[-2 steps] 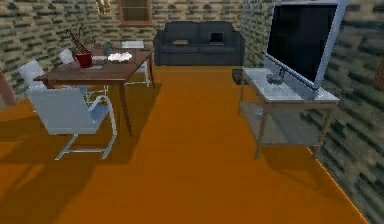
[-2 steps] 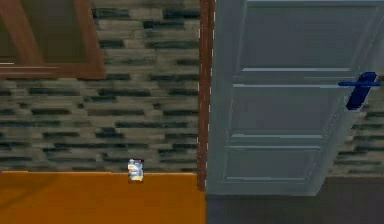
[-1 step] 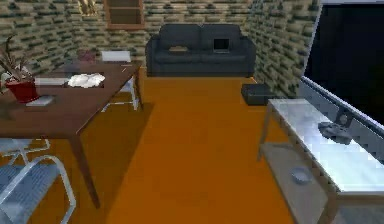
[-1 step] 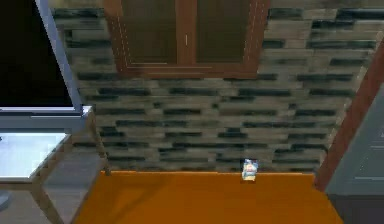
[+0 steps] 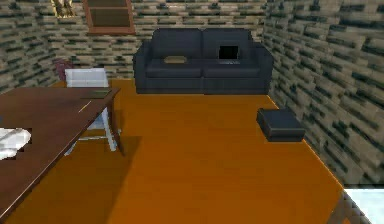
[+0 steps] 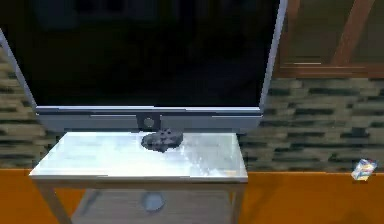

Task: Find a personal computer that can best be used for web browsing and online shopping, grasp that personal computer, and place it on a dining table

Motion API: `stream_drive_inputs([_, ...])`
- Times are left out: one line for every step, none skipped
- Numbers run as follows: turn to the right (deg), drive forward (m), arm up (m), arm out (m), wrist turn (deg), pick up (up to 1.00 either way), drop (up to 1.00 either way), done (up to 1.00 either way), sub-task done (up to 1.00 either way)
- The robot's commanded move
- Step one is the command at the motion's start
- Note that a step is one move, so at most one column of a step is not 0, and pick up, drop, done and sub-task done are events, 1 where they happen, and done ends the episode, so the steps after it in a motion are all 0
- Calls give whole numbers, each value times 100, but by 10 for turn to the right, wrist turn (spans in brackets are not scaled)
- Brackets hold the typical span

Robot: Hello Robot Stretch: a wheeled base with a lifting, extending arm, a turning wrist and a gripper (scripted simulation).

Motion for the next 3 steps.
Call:
stream_drive_inputs([0,100,0,0,0,0,0,0,0])
stream_drive_inputs([0,100,0,0,0,0,0,0,0])
stream_drive_inputs([0,70,0,0,0,0,0,0,0])
